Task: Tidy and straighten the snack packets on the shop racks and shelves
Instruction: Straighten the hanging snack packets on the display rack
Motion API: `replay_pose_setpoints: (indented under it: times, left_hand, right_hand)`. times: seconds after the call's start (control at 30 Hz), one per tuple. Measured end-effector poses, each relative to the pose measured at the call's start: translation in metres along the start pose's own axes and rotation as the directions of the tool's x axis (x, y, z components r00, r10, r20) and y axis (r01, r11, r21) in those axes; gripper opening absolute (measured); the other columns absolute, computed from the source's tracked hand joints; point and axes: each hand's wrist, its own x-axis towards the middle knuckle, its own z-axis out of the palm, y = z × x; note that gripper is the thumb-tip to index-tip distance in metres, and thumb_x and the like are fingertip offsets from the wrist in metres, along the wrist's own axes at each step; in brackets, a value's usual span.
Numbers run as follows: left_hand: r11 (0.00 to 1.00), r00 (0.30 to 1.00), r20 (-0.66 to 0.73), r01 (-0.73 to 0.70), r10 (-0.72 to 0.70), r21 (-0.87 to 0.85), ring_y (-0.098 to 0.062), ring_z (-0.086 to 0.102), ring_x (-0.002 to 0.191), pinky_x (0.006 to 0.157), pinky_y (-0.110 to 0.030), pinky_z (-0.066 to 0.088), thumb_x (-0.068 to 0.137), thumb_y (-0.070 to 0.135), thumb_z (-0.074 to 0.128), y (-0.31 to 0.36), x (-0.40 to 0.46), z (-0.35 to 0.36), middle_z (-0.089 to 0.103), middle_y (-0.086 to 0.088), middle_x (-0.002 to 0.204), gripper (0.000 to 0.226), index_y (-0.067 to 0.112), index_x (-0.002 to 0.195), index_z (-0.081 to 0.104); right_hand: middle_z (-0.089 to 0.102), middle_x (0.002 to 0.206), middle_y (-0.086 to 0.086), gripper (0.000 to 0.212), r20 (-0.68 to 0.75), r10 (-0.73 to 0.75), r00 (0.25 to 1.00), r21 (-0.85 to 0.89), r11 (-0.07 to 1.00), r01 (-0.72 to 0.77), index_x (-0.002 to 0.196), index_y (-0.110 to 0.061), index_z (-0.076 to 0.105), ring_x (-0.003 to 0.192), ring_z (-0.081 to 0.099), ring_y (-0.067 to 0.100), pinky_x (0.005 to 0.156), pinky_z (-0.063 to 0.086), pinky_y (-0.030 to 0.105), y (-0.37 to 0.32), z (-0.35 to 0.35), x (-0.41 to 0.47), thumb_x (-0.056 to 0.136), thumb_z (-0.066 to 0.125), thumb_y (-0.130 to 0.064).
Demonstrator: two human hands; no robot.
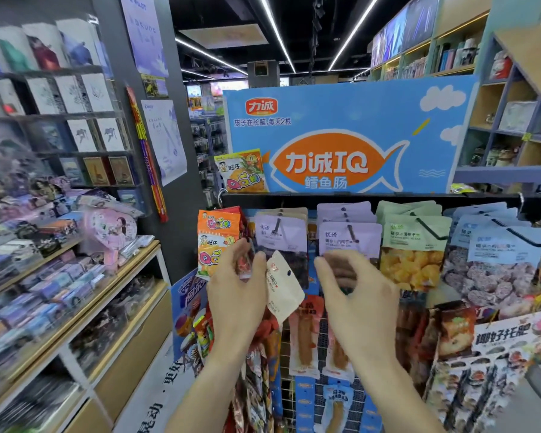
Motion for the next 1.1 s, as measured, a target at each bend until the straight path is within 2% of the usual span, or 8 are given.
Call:
replay_pose_setpoints:
  times: [0.1, 0.2, 0.37, 0.6, 0.7, 0.83, 0.9, 1.1]
  left_hand:
    - [1.0, 1.0, 0.029, 0.003, -0.003, -0.006, 0.01, 0.06, 0.109, 0.095, -0.026, 0.051, 0.099, 0.036, 0.067, -0.003, 0.007, 0.001, 0.07, 0.022, 0.115, 0.036, 0.032, 0.134, 0.062]
    - [1.0, 0.998, 0.07, 0.011, -0.009, -0.02, 0.004, 0.065, 0.1, 0.086, -0.025, 0.053, 0.098, 0.035, 0.067, -0.006, 0.011, 0.001, 0.073, 0.018, 0.103, 0.027, 0.032, 0.125, 0.068]
    - [0.995, 0.993, 0.115, -0.006, 0.017, -0.1, 0.008, 0.064, 0.086, 0.07, -0.006, 0.044, 0.098, 0.027, 0.069, -0.002, 0.009, -0.01, 0.072, 0.024, 0.088, 0.007, 0.031, 0.098, 0.075]
    - [0.971, 0.975, 0.222, 0.062, -0.01, -0.229, -0.006, 0.066, 0.091, 0.081, -0.022, 0.048, 0.093, 0.028, 0.074, 0.007, -0.009, -0.036, 0.075, 0.014, 0.094, 0.008, 0.034, 0.098, 0.078]
    - [0.966, 0.959, 0.279, 0.036, 0.038, -0.255, -0.014, 0.069, 0.09, 0.082, -0.03, 0.053, 0.093, 0.025, 0.074, 0.011, -0.018, -0.048, 0.076, 0.008, 0.092, 0.01, 0.033, 0.096, 0.079]
    - [0.974, 0.909, 0.409, 0.011, 0.085, -0.226, -0.007, 0.072, 0.086, 0.073, -0.022, 0.055, 0.092, 0.02, 0.076, 0.02, -0.031, -0.045, 0.078, 0.011, 0.09, 0.009, 0.028, 0.095, 0.078]
    - [0.985, 0.874, 0.476, -0.011, 0.094, -0.174, -0.008, 0.072, 0.086, 0.074, -0.028, 0.058, 0.091, 0.021, 0.077, 0.021, -0.036, -0.033, 0.078, 0.011, 0.091, 0.01, 0.029, 0.097, 0.077]
    - [0.975, 0.846, 0.515, -0.027, 0.139, -0.22, -0.009, 0.073, 0.09, 0.086, -0.037, 0.058, 0.093, 0.041, 0.073, 0.039, -0.031, 0.003, 0.078, 0.009, 0.091, 0.015, 0.027, 0.097, 0.077]
  right_hand:
    - [0.066, 0.097, -0.025, 0.024, 0.085, 0.02, 0.996, 0.049, 0.999, -0.024, 0.117, -0.024, 0.07, 0.093, 0.066, -0.006, 0.086, 0.056, 0.021, -0.005, 0.024, 0.011, 0.096, 0.068, -0.034]
    - [0.065, 0.095, -0.024, 0.03, 0.125, 0.103, 0.987, 0.104, 0.988, -0.116, 0.123, -0.025, 0.065, 0.087, 0.064, -0.009, 0.078, 0.053, 0.014, -0.007, 0.036, 0.021, 0.094, 0.07, -0.034]
    - [0.066, 0.084, -0.008, 0.008, 0.129, 0.11, 0.986, 0.132, 0.983, -0.127, 0.098, -0.036, 0.065, 0.077, 0.062, 0.006, 0.068, 0.047, 0.021, -0.009, 0.037, 0.022, 0.093, 0.071, -0.037]
    - [0.074, 0.096, -0.014, 0.005, 0.193, 0.122, 0.974, 0.344, 0.921, -0.184, 0.101, -0.025, 0.067, 0.092, 0.069, -0.001, 0.085, 0.056, 0.027, -0.022, 0.026, 0.009, 0.098, 0.066, -0.029]
    - [0.077, 0.096, -0.011, 0.005, 0.216, 0.084, 0.973, 0.408, 0.897, -0.168, 0.101, -0.02, 0.065, 0.093, 0.071, 0.005, 0.08, 0.057, 0.029, -0.032, 0.016, 0.0, 0.1, 0.062, -0.023]
    - [0.076, 0.098, -0.013, 0.009, 0.225, 0.111, 0.968, 0.457, 0.865, -0.205, 0.104, -0.022, 0.07, 0.093, 0.071, 0.005, 0.08, 0.059, 0.028, -0.029, -0.007, -0.013, 0.1, 0.062, -0.02]
    - [0.077, 0.101, -0.012, 0.013, 0.226, 0.147, 0.963, 0.462, 0.854, -0.239, 0.107, -0.024, 0.074, 0.098, 0.071, 0.007, 0.08, 0.06, 0.029, -0.023, -0.018, -0.014, 0.099, 0.063, -0.023]
    - [0.078, 0.1, -0.002, 0.015, 0.156, 0.278, 0.948, 0.474, 0.821, -0.319, 0.105, -0.024, 0.077, 0.098, 0.072, 0.024, 0.092, 0.056, 0.056, -0.006, -0.04, -0.005, 0.098, 0.064, -0.027]
